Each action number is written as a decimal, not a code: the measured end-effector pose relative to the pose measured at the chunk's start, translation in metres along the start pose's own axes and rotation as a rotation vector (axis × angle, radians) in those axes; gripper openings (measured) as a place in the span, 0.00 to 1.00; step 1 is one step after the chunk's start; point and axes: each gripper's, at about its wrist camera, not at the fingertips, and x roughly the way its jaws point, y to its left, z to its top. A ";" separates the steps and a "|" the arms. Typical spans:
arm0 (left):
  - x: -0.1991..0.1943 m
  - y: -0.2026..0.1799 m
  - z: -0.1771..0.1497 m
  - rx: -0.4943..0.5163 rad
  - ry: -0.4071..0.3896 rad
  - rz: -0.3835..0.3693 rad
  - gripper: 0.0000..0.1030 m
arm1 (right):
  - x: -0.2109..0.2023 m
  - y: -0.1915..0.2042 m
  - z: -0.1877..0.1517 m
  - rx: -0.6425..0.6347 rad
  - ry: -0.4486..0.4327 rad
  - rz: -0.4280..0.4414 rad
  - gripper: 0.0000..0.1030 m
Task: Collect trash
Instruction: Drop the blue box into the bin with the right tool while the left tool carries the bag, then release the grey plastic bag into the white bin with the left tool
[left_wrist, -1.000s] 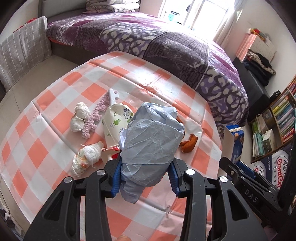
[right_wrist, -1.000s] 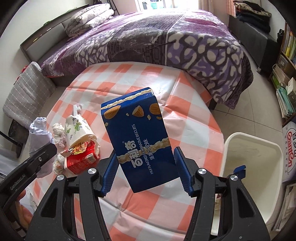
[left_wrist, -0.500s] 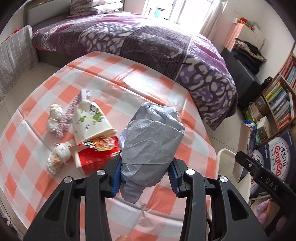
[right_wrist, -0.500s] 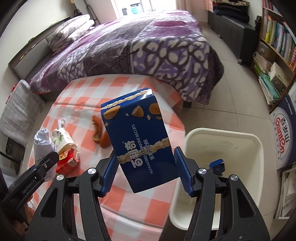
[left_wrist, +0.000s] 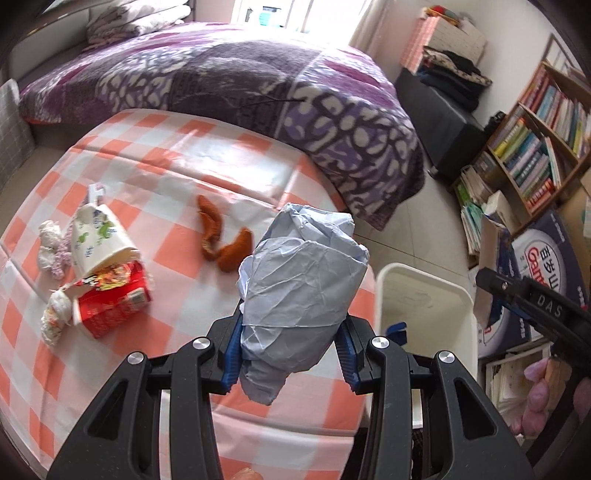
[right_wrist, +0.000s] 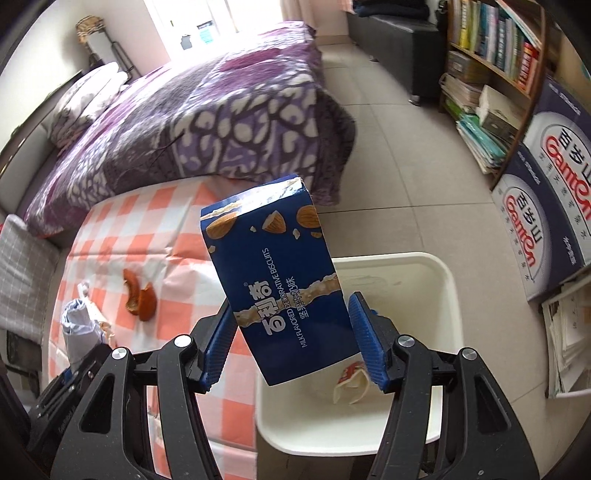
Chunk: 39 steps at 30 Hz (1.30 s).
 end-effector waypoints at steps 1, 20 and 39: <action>0.001 -0.007 -0.001 0.014 0.005 -0.010 0.41 | -0.002 -0.006 0.001 0.014 -0.005 -0.006 0.65; 0.016 -0.097 -0.024 0.176 0.066 -0.099 0.41 | -0.025 -0.076 0.014 0.244 -0.085 -0.003 0.87; 0.008 -0.125 -0.037 0.240 0.061 -0.183 0.64 | -0.031 -0.080 0.014 0.271 -0.116 -0.009 0.89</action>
